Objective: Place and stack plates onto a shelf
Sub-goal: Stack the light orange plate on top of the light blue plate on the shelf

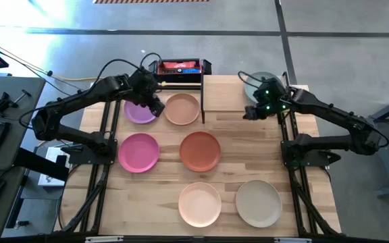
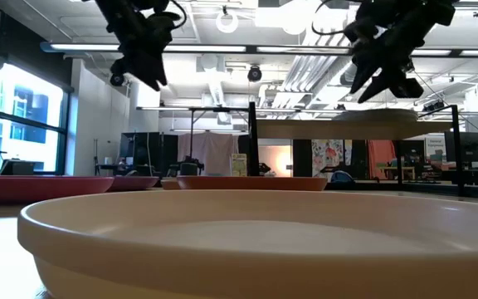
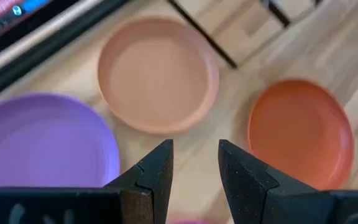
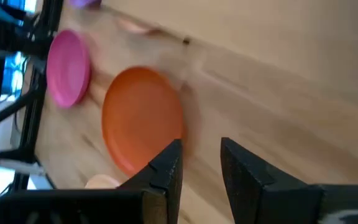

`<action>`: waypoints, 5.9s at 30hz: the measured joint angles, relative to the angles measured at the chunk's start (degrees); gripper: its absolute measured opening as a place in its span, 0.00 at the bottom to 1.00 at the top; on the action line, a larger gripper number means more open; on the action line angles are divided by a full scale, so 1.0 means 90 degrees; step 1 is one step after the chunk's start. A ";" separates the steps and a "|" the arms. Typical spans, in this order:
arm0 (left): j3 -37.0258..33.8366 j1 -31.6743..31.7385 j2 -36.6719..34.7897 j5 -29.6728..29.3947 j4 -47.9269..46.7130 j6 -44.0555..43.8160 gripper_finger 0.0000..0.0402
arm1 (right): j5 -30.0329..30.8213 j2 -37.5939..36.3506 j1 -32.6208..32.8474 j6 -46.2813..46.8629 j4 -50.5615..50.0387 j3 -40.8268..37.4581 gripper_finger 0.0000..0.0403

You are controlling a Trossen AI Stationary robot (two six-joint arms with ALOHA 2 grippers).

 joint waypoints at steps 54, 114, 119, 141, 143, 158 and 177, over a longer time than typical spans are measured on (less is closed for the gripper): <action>-0.0001 -0.6241 -0.0032 -0.0448 -0.1903 -0.2520 0.29 | 0.2316 0.3954 0.6323 0.2757 0.2105 0.1590 0.22; -0.0002 -0.6708 -0.0029 -0.1111 -0.1863 -0.2902 0.29 | 0.1847 0.6016 0.6437 0.2766 0.1552 0.2414 0.16; -0.0001 -0.6708 -0.0029 -0.1113 -0.1864 -0.2902 0.29 | 0.1703 0.6016 0.6438 0.2894 0.1596 0.2416 0.02; -0.0002 -0.6706 -0.0029 -0.1257 -0.1830 -0.2895 0.29 | 0.1799 0.4460 0.6204 0.3243 0.0063 0.2419 0.00; -0.0002 -0.6706 -0.0029 -0.1269 -0.1824 -0.2897 0.29 | 0.1896 0.4241 0.6119 0.3243 -0.0252 0.2419 0.00; -0.0002 -0.6685 -0.0032 -0.2125 -0.1814 -0.2839 0.29 | 0.2695 0.1757 0.4765 0.3219 -0.2289 0.2419 0.00; -0.0002 -0.4522 -0.0030 -0.3630 -0.1818 -0.0918 0.29 | 0.3080 -0.0763 0.0735 0.2323 -0.3538 0.2414 0.00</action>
